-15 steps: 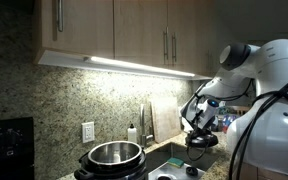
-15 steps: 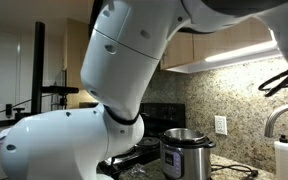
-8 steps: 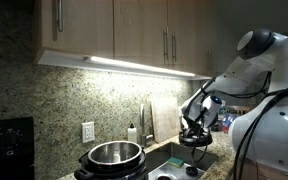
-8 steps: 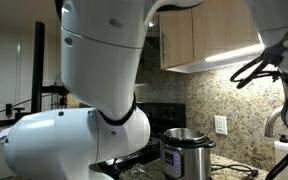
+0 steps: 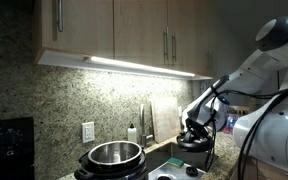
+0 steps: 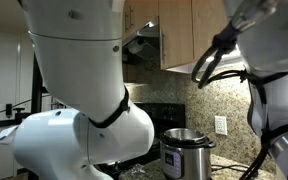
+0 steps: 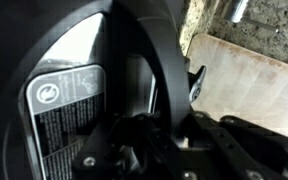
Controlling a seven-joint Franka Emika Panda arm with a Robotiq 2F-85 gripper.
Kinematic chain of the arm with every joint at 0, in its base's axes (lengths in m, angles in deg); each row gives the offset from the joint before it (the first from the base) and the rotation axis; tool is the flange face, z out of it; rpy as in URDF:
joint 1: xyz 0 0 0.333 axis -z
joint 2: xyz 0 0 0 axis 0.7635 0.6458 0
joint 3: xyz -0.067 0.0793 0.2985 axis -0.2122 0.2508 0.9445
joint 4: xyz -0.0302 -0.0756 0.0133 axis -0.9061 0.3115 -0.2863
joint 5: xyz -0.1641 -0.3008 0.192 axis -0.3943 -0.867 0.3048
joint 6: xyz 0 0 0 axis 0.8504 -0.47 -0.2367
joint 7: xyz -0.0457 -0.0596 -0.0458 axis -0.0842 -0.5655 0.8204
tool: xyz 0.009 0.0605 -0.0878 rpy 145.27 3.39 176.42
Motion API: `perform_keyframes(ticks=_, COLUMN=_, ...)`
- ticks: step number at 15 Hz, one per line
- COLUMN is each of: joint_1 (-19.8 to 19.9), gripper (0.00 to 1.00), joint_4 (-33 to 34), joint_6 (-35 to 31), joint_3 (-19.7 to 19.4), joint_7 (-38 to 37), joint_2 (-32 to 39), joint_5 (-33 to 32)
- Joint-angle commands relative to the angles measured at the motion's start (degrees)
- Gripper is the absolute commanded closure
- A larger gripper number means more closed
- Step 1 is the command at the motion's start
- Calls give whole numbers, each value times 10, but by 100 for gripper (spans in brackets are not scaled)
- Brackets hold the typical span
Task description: Pick up the lid and close the rice cooker
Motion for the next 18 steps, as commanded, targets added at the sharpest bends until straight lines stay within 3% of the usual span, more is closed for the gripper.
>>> perform_keyframes(ticks=1, joint_1=37, gripper=97, joint_4=-29, joint_6=3, joint_3=51, joint_7=14, joint_2=-33, joint_5=-22)
perform_keyframes(ticks=6, joint_1=106, gripper=97, joint_4=-65, joint_6=23, joint_3=146, joint_7=36, joint_2=-38, joint_5=-63)
perform_keyframes(ticks=14, joint_1=300, gripper=97, joint_4=-117, joint_6=131, joint_3=370, joint_7=101, joint_2=-28, joint_5=-75)
perform_keyframes(ticks=18, joint_1=387, gripper=98, joint_4=-127, joint_6=174, joint_3=454, joint_7=98, joint_2=10, joint_5=-133)
